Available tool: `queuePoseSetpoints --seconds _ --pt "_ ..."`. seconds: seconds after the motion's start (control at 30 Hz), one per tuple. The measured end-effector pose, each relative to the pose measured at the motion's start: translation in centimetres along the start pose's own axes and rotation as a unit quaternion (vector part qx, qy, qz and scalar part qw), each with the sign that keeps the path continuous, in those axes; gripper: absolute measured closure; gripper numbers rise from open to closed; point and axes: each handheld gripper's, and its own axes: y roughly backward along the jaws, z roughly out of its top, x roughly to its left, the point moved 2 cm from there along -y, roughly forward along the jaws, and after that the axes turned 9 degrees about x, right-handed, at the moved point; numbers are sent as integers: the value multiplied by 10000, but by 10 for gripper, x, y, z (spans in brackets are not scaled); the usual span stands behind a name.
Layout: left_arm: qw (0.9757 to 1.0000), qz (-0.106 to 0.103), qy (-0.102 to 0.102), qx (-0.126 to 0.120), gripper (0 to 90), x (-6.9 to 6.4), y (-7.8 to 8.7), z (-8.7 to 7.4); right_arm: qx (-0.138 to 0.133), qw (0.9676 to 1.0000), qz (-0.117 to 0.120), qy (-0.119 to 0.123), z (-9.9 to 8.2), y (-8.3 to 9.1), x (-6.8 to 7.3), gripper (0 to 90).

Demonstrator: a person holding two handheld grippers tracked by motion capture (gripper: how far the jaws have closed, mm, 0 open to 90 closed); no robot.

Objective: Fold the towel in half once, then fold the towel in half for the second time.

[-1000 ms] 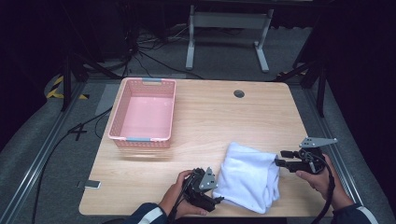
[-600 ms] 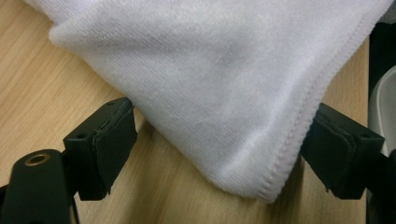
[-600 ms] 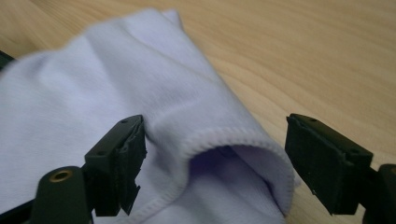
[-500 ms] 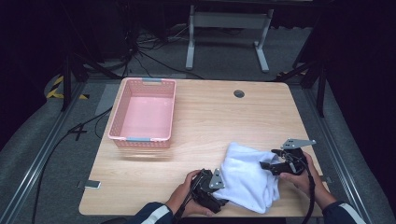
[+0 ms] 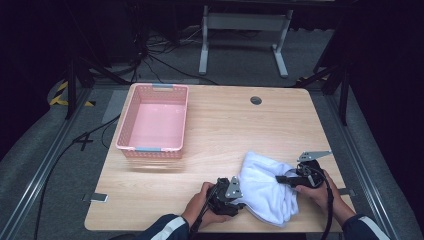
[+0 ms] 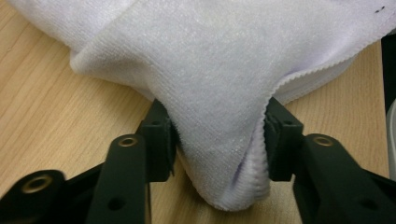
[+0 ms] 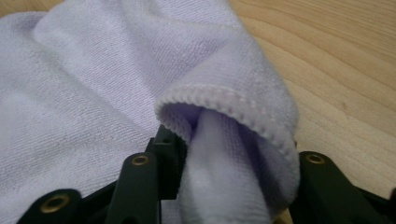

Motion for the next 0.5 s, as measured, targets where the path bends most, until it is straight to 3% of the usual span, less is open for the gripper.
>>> queuePoseSetpoints --seconds 0.07,0.17,0.23,0.5 --pt "10000 -8 -23 12 627 2 1 0 -37 10000 -14 80 1 1 2 626" --pt "10000 2 0 36 661 4 2 0 -114 9999 -18 125 2 1 2 647" --pt "10000 75 -29 48 670 7 4 -1 -177 9996 -101 205 6 2 4 654" --pt "9991 361 200 -32 687 25 17 -8 -401 9983 -173 387 31 -2 10 658"
